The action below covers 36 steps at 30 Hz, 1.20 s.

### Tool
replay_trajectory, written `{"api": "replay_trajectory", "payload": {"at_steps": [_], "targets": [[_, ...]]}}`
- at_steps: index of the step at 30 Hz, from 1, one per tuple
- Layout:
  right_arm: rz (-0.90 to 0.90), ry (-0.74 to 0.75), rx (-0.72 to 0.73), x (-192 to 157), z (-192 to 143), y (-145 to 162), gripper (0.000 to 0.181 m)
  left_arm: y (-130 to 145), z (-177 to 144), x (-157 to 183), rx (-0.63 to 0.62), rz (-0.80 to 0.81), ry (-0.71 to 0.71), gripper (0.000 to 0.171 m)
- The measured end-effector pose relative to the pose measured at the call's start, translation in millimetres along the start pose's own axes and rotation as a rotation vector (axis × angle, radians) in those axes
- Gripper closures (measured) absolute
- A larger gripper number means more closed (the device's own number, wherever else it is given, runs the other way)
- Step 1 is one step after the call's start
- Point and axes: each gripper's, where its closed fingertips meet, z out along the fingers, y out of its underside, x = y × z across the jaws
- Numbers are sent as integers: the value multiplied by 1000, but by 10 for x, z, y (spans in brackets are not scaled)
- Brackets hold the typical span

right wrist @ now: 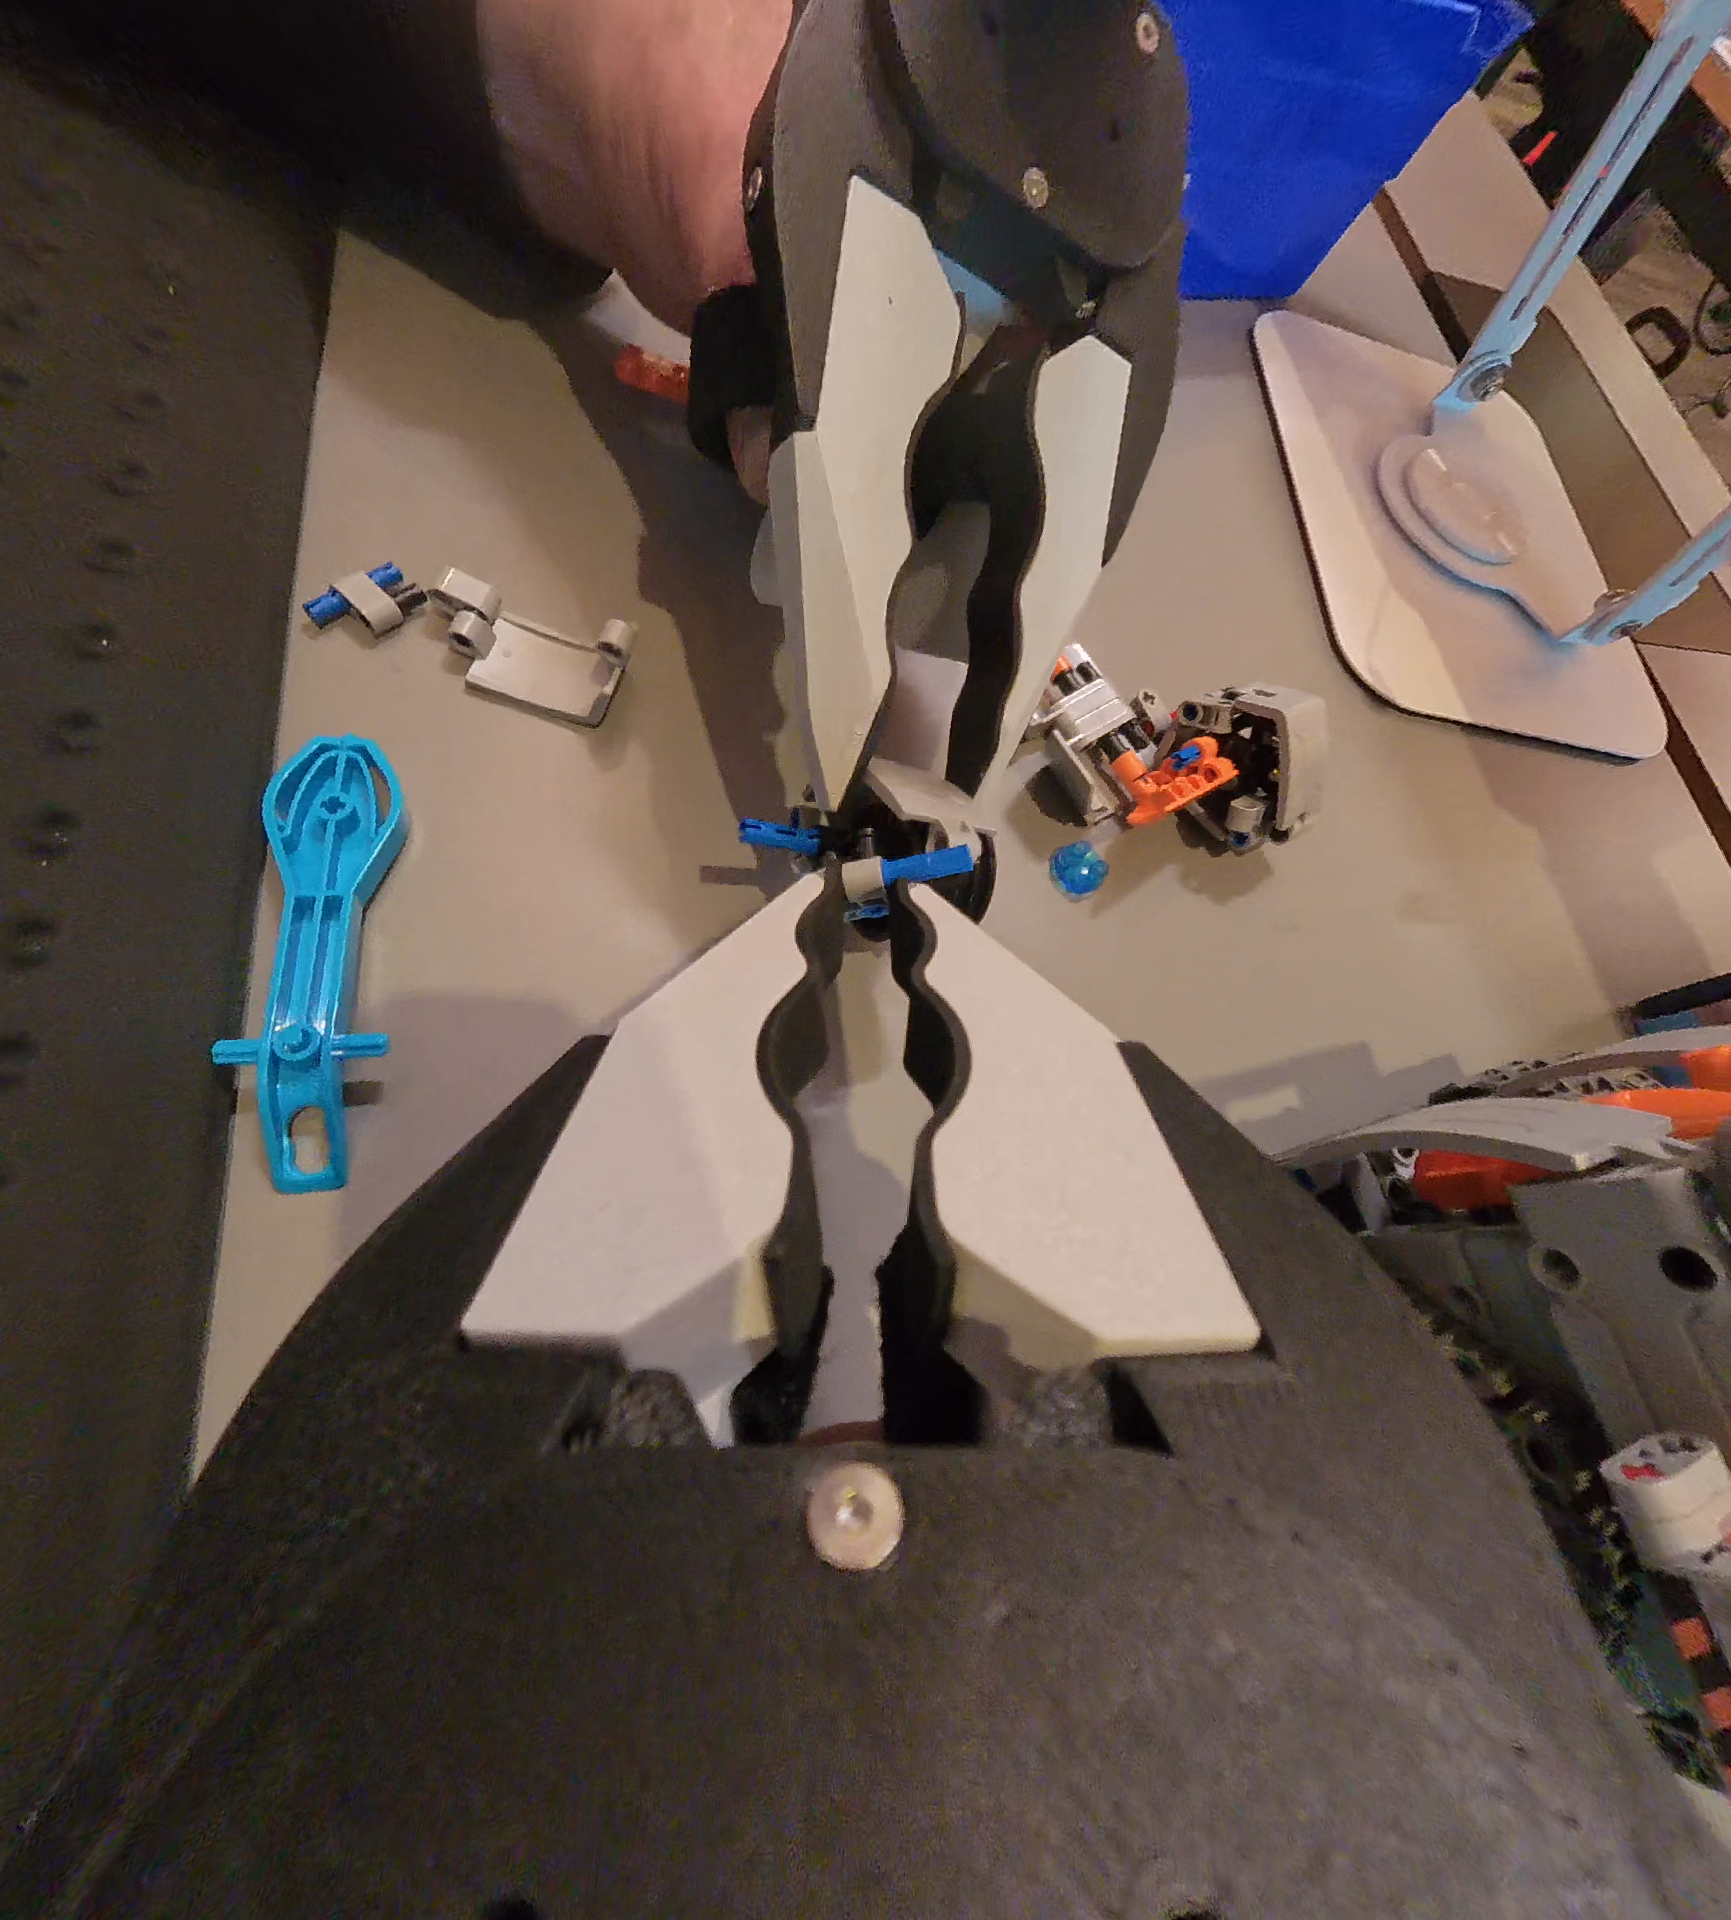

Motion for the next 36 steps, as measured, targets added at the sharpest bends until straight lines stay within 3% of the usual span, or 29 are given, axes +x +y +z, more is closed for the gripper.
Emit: {"api": "replay_trajectory", "payload": {"at_steps": [10,14,19,28,33,36], "targets": [[83,66,159,177,-169,-244,176,-351,-188,9,194,-35,2,147],[6,125,123,178,-171,-254,176,-355,-194,12,177,-19,-13,146],[-11,167,51,194,-148,-188,176,-320,-189,-135,62,187,-258,139],[36,216,1,236,-113,-161,176,-340,-104,-157,-123,596,-593,164],[33,256,2,277,-120,-182,176,-389,-113,-197,-107,575,-656,166],[44,280,45,314,-163,-244,177,-472,-160,-185,-26,511,-648,167]]}}
